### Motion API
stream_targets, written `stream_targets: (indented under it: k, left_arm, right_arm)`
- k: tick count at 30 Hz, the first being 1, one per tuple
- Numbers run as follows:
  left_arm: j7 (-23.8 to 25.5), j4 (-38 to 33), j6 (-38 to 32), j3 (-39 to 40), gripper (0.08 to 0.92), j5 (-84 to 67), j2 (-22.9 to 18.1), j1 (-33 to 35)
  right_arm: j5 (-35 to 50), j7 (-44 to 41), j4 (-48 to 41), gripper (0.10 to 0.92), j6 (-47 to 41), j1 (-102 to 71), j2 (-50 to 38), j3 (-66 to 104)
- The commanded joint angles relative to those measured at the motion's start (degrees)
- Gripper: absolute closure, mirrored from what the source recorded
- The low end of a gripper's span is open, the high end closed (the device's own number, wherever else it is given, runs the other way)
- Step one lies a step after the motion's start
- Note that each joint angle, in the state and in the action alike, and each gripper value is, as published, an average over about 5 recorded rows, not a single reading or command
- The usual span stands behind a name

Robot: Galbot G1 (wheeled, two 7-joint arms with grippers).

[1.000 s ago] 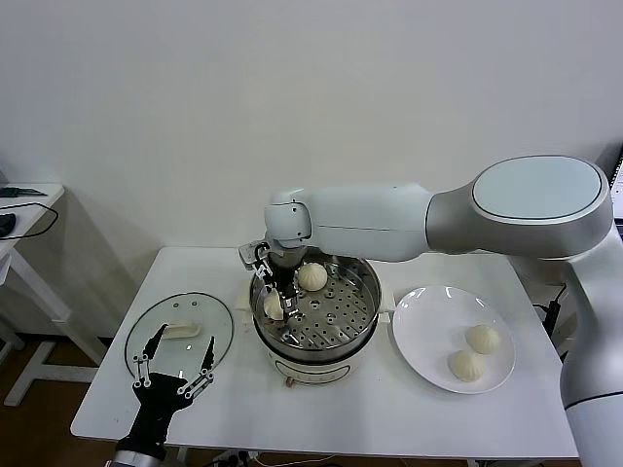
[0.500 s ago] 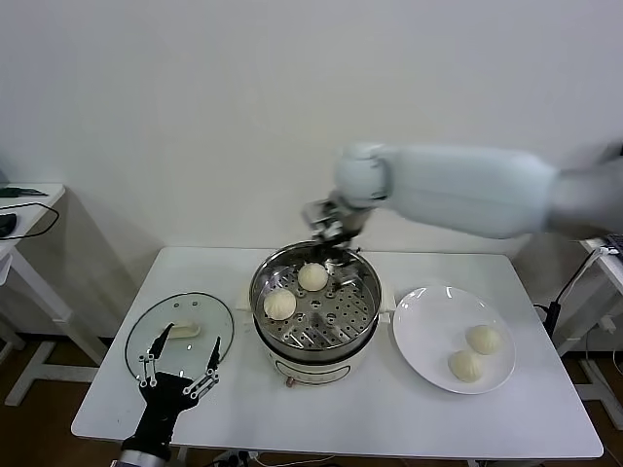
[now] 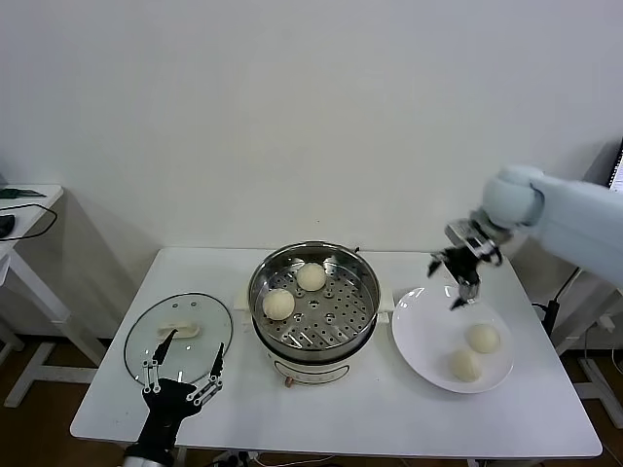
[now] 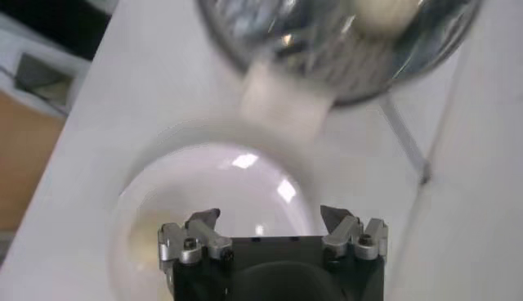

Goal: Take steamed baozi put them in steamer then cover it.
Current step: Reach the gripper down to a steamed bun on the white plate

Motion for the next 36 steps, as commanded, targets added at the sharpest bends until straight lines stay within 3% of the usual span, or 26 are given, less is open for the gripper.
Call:
stream_targets:
  k: [1, 27, 36]
  left_arm:
    - [-0.1, -0.1, 0.2, 0.2, 0.177, 0.5, -0.3, 0.3]
    - [-0.2, 1.2, -0.3, -0.4, 0.177, 0.6, -0.6, 0.4]
    - [-0.3, 1.3, -0.3, -0.5, 0.177, 0.6, -0.6, 0.3]
  right_arm:
    - [-7.9, 1.7, -0.4, 0.203, 3.2, -16.0, -7.1, 6.8]
    - [-10.4, 4.5, -3.2, 0.205, 0.8, -22.9, -2.2, 10.7]
    - [-10.4, 4.1, -2.1, 0.331, 1.1, -20.0, -2.6, 10.9]
